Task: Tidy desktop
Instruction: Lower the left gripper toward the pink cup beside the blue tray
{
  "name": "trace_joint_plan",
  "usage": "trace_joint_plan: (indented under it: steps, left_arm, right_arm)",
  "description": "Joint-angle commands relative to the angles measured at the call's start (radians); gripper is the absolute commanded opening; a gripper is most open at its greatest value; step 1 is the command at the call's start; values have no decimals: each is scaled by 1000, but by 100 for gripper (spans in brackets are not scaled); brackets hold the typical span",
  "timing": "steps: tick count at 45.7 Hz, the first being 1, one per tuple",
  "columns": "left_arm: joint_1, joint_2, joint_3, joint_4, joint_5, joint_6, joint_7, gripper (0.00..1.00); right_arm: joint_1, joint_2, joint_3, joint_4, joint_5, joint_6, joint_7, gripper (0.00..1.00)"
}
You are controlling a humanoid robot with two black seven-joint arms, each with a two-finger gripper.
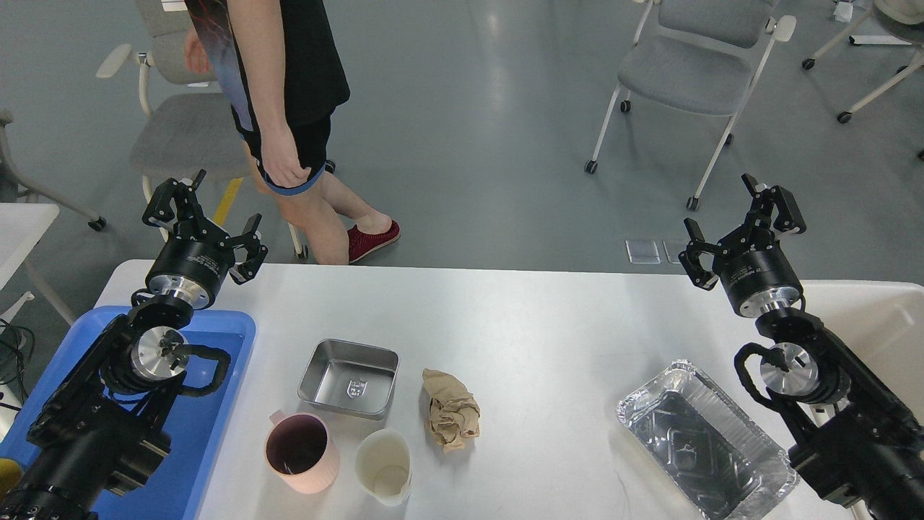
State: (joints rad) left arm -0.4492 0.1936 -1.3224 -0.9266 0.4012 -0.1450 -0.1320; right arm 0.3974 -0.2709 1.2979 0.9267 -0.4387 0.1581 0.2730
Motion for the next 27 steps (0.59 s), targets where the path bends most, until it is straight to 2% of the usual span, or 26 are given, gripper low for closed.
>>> trace_joint_plan:
  steps: [1, 16, 27]
  left_arm:
    - [-2, -17, 0, 0, 1, 2, 0, 97]
    - [-13, -46, 0, -3, -9, 15, 14, 97]
    - [-31, -23, 41, -26, 5, 36, 0, 97]
  right_arm:
    - [0, 2, 1, 0, 0, -2, 0, 100]
    - [-12, 39, -2, 1, -2, -3, 0, 100]
    - [-15, 39, -2, 4, -2, -6, 0, 100]
